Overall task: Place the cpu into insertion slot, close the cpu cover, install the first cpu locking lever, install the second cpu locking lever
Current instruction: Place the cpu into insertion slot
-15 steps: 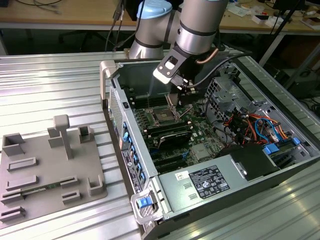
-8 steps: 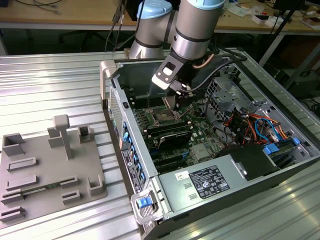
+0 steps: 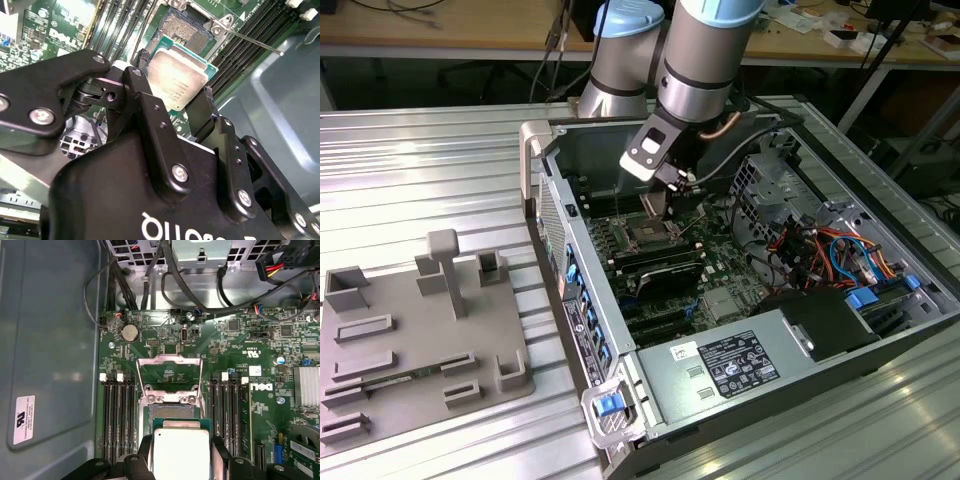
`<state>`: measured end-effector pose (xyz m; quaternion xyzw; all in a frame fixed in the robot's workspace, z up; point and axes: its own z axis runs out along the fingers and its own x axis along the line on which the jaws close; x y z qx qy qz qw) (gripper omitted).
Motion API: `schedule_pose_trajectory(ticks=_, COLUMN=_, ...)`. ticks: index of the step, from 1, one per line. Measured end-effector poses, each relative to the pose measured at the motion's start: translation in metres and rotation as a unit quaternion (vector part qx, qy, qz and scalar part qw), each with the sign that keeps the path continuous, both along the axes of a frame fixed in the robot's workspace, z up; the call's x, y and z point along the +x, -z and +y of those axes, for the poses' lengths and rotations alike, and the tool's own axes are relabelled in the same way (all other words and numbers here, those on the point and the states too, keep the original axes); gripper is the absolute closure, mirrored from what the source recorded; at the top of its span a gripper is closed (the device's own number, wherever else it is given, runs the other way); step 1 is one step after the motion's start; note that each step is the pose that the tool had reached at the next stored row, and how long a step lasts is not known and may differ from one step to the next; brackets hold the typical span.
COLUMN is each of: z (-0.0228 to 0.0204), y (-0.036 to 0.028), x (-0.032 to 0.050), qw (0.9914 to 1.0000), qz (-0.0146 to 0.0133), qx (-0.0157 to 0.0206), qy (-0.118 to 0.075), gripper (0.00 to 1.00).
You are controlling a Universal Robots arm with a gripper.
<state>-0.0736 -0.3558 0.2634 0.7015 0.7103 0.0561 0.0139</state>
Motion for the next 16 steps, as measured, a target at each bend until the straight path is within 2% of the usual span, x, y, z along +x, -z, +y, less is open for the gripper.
schedule_pose_trajectory(ticks=4, z=0.0022, y=0.0082, x=0.0, qw=0.99998, qz=0.0, qx=0.0, qy=-0.006, gripper=0.45)
schedule_pose_trajectory(ticks=8, z=0.0084, y=0.02, x=0.0, qw=0.99996, qz=-0.0001, qx=0.0001, qy=-0.009, gripper=0.45)
schedule_pose_trajectory(ticks=13, z=0.0103, y=0.0291, x=0.0, qw=0.99996, qz=0.0, qx=-0.0002, qy=-0.009, gripper=0.45)
schedule_pose_trajectory(ticks=16, z=0.0108, y=0.0346, x=0.0, qw=0.99996, qz=0.0001, qx=-0.0027, qy=-0.009, gripper=0.45)
